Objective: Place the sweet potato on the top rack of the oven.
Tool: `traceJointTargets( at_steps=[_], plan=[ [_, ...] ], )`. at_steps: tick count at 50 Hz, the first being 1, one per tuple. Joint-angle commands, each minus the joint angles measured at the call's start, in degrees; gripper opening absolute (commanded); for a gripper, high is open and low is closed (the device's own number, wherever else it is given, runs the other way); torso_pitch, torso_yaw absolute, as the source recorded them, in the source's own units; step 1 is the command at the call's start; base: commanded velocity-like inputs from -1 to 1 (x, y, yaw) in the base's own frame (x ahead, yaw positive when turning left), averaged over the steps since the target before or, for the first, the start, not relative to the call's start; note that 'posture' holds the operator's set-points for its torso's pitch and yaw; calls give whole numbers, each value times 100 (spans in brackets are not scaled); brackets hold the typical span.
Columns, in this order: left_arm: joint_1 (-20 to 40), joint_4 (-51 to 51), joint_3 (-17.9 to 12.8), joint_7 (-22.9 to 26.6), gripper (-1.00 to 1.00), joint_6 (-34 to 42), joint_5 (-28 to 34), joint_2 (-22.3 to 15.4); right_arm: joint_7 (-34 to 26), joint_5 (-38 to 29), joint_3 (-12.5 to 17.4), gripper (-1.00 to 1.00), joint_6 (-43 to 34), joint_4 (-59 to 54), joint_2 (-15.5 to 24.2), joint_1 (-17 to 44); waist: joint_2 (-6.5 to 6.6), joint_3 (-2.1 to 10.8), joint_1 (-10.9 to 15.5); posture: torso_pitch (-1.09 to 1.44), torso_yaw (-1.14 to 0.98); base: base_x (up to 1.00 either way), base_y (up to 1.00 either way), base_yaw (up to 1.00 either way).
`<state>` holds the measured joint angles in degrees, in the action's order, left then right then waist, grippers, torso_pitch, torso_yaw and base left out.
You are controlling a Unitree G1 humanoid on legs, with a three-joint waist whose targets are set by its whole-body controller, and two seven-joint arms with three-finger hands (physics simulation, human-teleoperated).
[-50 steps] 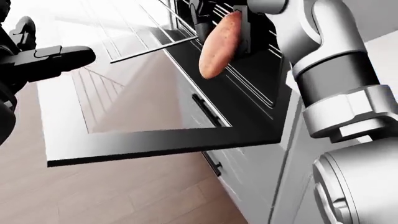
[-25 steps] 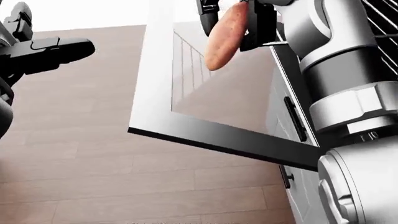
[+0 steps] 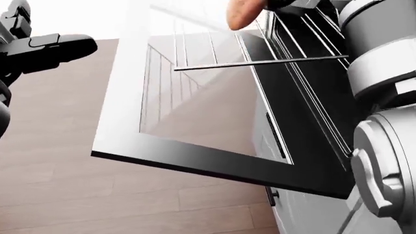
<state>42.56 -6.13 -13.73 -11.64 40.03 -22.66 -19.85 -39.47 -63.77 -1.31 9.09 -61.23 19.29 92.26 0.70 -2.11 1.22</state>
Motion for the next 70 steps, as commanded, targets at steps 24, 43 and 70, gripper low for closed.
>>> traceJointTargets(
  at_steps=[24,43,70],
  plan=[
    [81,-125,58,39,100,-127,8,34,326,-19,28,-100,-26,-141,98,301,3,39,-114,0,0,34,-26,0],
    [60,-136,72,48,100,-138,24,53,383,-27,49,-100,-20,-110,102,273,88,22,-146,0,0,52,0,0],
    [39,-121,82,79,100,-174,71,80,592,-299,73,-100,-31,-689,659,752,38,77,-96,0,0,0,0,0]
  ],
)
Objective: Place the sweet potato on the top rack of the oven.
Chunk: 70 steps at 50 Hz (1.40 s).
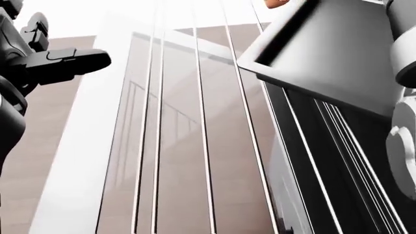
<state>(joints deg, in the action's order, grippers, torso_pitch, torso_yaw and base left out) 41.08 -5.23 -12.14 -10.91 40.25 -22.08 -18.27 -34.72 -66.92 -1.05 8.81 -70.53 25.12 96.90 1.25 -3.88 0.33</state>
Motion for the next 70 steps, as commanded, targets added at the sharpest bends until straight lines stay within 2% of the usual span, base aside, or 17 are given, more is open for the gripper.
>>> traceJointTargets(
  at_steps=[1,8,18,36,65,67,69,70],
  plan=[
    [181,-229,-72,2,100,-183,12,-73,109,14,64,-100,-25,222,114,322,-5,242,-12,0,0,0,0,0],
    [176,-255,-78,-4,100,-164,13,-63,42,-141,42,-100,-68,166,343,383,19,227,-69,0,0,0,0,0],
    [176,-286,-76,-14,100,-127,6,-64,176,-222,156,-100,-253,98,615,199,-13,255,-92,0,0,0,0,0],
    [174,-230,-85,5,100,-178,11,-70,506,97,249,-100,-712,-4,579,-362,-34,302,-75,0,0,0,0,0],
    [164,-206,-71,15,100,-195,25,-62,739,241,198,-100,-802,32,618,-981,-55,328,-67,0,0,0,0,0],
    [163,-208,-76,14,100,-191,25,-64,742,247,195,-95,-800,37,614,-1003,-57,332,-67,0,0,0,0,0],
    [160,-195,-75,18,100,-208,31,-62,736,253,195,-76,-807,41,616,-1011,-59,335,-68,0,0,0,0,0],
    [163,-199,-75,14,100,-201,31,-62,731,253,194,-76,-808,39,617,-1006,-61,335,-68,0,0,0,0,0]
  ],
)
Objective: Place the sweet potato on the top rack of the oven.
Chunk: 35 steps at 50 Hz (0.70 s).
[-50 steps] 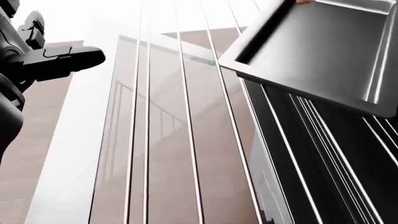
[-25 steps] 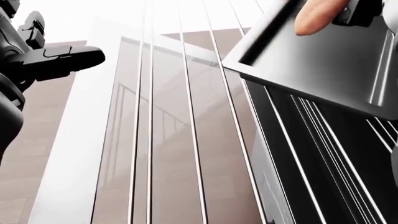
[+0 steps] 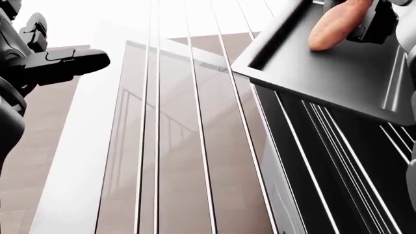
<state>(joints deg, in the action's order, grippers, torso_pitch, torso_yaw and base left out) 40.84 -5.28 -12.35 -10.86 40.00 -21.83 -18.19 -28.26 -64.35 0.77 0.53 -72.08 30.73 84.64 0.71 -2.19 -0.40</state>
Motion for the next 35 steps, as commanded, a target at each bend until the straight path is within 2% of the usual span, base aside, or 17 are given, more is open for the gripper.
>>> traceJointTargets(
  at_steps=[1,2,3,4,5,11,12,14,16,17,29,31,35],
  plan=[
    [188,-190,-54,9,100,-179,8,-70,85,-4,10,-69,19,192,58,219,-8,166,5,0,0,0,0,0],
    [192,-188,-53,9,100,-177,9,-70,74,-7,6,-54,17,197,60,225,-9,166,4,0,0,0,0,0],
    [191,-165,-50,16,100,-201,15,-67,76,-12,2,-52,18,197,66,225,-10,166,3,0,0,0,0,0],
    [191,-154,-48,20,100,-211,21,-67,72,-29,-12,-39,28,202,72,225,-11,166,3,0,0,0,0,0],
    [192,-163,-50,14,100,-201,19,-66,72,-60,-34,-17,51,202,81,221,-13,165,3,0,0,0,0,0],
    [180,-175,-48,10,100,-198,27,-61,52,-121,-45,-6,83,198,92,255,-11,169,3,0,0,0,0,0],
    [176,-168,-46,10,100,-206,31,-57,59,-124,-40,18,89,188,92,250,-9,169,4,0,0,0,0,0],
    [186,-177,-52,8,100,-189,25,-61,65,-143,-40,31,99,184,92,262,-7,168,5,0,0,0,0,0],
    [191,-165,-57,13,100,-195,25,-67,72,-183,-58,92,140,186,89,264,-6,172,6,0,0,0,0,0],
    [194,-172,-58,13,100,-185,20,-69,73,-195,-59,100,147,187,85,267,-4,171,9,0,0,0,0,0],
    [185,-170,-55,18,100,-187,21,-60,-51,-323,-36,100,190,190,84,494,-3,166,12,0,0,0,0,0],
    [196,-147,-14,32,100,-218,54,-58,-171,2,212,100,-40,225,-27,497,0,160,14,0,0,0,0,0],
    [324,-69,-17,8,100,-218,93,-81,-275,439,340,100,-370,354,-139,596,-1,158,9,0,0,0,0,0]
  ],
)
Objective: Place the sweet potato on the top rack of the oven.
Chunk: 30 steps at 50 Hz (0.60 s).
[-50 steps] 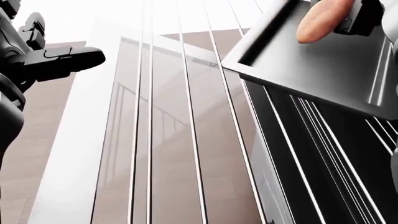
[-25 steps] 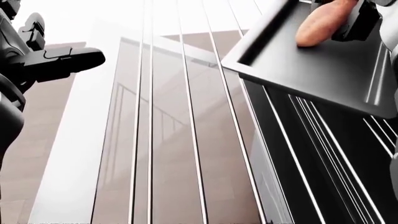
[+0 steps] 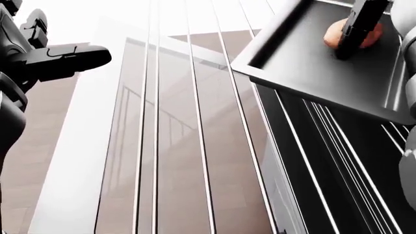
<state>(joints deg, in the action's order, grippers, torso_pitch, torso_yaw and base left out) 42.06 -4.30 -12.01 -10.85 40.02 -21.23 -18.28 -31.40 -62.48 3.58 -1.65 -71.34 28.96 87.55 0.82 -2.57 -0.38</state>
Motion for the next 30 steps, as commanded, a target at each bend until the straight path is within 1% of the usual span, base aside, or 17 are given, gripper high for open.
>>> traceJointTargets(
  at_steps=[1,4,6,9,11,13,16,22,24,25,27,30],
  plan=[
    [249,-77,-35,15,100,-249,63,-80,69,382,91,100,-230,301,6,332,-13,196,5,0,0,0,0,0],
    [503,153,-8,43,100,-274,147,-152,23,770,158,100,-593,355,-101,413,-8,191,6,0,0,0,0,0],
    [761,316,11,48,100,-224,207,-234,-193,1022,178,100,-885,442,-171,456,-5,191,5,0,0,0,0,0],
    [1117,657,28,90,100,-255,295,-326,-275,1465,260,100,-1246,600,-255,549,-12,183,2,0,0,0,0,0],
    [1405,966,41,109,100,-303,365,-390,-337,1734,275,100,-1489,730,-315,599,-16,175,3,0,0,0,0,0],
    [1650,1317,38,142,100,-427,430,-447,-346,1919,226,100,-1621,849,-353,613,-15,168,8,0,0,0,0,0],
    [2177,2078,47,215,100,-681,557,-599,-183,2414,369,100,-2041,997,-536,759,-6,166,13,0,0,0,0,0],
    [2853,3154,62,291,100,-1098,721,-765,120,3117,315,100,-2385,1101,-814,949,20,158,3,0,0,0,0,0],
    [2976,3353,71,287,100,-1181,751,-778,243,3263,261,100,-2403,1067,-854,995,26,157,-2,0,0,0,0,0],
    [3048,3502,70,278,100,-1272,771,-783,327,3392,298,100,-2439,1064,-910,1024,28,155,-5,0,0,0,0,0],
    [3168,3713,79,289,100,-1376,792,-796,427,3543,257,100,-2439,1080,-988,1024,32,153,-3,0,0,0,0,0],
    [3249,3864,83,300,100,-1472,809,-821,555,3709,188,100,-2431,1118,-1060,1019,34,155,-5,0,0,0,0,0]
  ],
)
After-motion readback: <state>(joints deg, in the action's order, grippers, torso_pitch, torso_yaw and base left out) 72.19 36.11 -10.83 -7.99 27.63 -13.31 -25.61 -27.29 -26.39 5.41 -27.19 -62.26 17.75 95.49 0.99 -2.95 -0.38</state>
